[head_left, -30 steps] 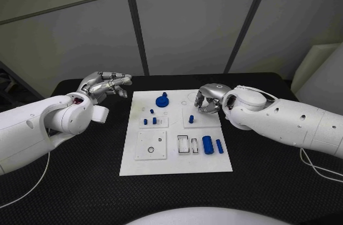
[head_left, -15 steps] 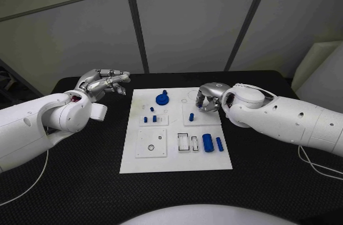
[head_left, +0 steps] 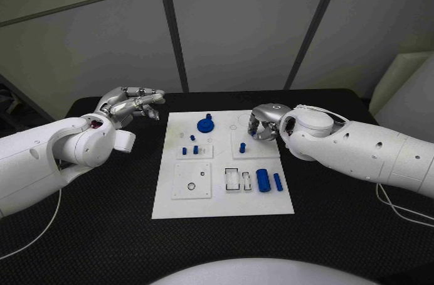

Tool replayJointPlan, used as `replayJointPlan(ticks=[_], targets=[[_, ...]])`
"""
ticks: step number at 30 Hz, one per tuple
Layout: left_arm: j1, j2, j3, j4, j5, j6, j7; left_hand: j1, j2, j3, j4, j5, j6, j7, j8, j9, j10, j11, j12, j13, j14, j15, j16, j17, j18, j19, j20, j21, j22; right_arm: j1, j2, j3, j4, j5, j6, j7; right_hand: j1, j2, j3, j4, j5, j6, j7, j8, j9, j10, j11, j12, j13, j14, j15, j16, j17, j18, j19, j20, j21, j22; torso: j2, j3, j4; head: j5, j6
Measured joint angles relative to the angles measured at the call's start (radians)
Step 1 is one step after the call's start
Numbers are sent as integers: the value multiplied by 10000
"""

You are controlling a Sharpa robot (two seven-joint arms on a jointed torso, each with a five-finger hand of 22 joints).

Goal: Assemble the parts on the task board

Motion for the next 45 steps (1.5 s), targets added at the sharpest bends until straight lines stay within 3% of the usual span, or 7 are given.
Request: replayJointPlan(ticks=[2, 7, 20, 32, 37, 40, 45], targets=[[0, 3, 0, -8, 1, 13, 0, 0, 0, 6, -6, 18, 0, 0, -41, 0, 0, 0, -36, 0, 0, 0, -34, -12, 1, 0, 0, 0, -11, -5, 13, 0, 8, -28, -1, -7, -16, 42, 241, -155, -189, 135, -34, 10, 35, 135, -30, -33, -38, 0, 0, 42, 0, -156, 15, -16, 60, 0, 0, 0, -6, 0, -4], [0, 23, 0, -26, 3, 51, 0, 0, 0, 53, -53, 36, 0, 0, -41, 0, 0, 0, -36, 0, 0, 0, -34, -27, 0, 0, 0, -2, -28, -24, 34, 8, 48, -143, -7, -62, -96, 118, 550, -408, -225, 419, -154, 116, 153, 320, 0, 59, -42, 18, -94, 80, -21, -154, 14, -87, 117, 0, 0, 1, -15, -17, -21], [0, 52, 1, -56, 8, 122, 0, 54, 54, 124, -176, 73, 1, 0, -41, 0, 0, 0, -36, 0, 0, 0, -75, -51, 1, 38, -39, -39, -52, -104, -185, -4, 521, -517, -382, -365, -352, 14, 946, -749, -262, 497, -168, 117, 242, 371, 52, 65, -7, 1, -144, 103, -57, -153, 47, -123, 356, -1, -12, 1, -9, -51, -9], [-1, 61, 1, -92, 12, 201, 4, 47, 47, 118, -177, 73, -71, 72, -96, 0, -54, 54, -63, 0, 0, 1, -152, -82, 2, 38, -39, -117, -82, -117, -862, 4, 1657, -518, -1516, -353, -479, -86, 1058, -862, -218, 496, -168, 103, 280, 373, 51, 53, -28, 1, -144, 142, -71, -152, 47, -122, 503, -1, -15, -1, -9, -84, 63], [-1, 85, 1, -106, 13, 247, 20, -67, -67, 36, -151, -7, -71, 71, -96, 0, -54, 53, -75, -1, 0, 0, -168, -89, 2, 75, -2, -117, -111, -117, -1154, 16, 2292, -345, -1869, -341, -520, -45, 1106, -910, -178, 496, -168, 79, 280, 372, 51, -3, -38, 1, -144, 142, -71, -153, 47, -122, 548, -1, -14, -4, -10, -101, 92], [-1, 102, 1, -110, 13, 273, 31, -67, -67, 37, -151, -7, -71, 71, -96, 0, -53, 53, -75, 0, 0, 1, -168, -98, 2, 74, -2, -117, -111, -116, -1186, 19, 2637, -202, -2019, -319, -561, -86, 1138, -942, -178, 496, -168, 38, 280, 373, 50, -3, -38, 1, -144, 142, -82, -152, 47, -122, 552, -1, -12, -8, -10, -67, 102], [-1, 154, 1, -122, 14, 331, 50, -121, -13, 5, -120, -50, -71, 71, -96, 1, -53, 53, -75, -1, 0, 1, -168, -98, 2, 74, -2, -156, -135, -115, -950, 23, 3000, 46, -2197, -231, -561, -86, 1206, -959, -131, 496, -167, 37, 290, 372, 50, -5, -67, 1, -143, 185, -91, -152, 47, -122, 589, 7, -4, -10, -10, 105, 94]])
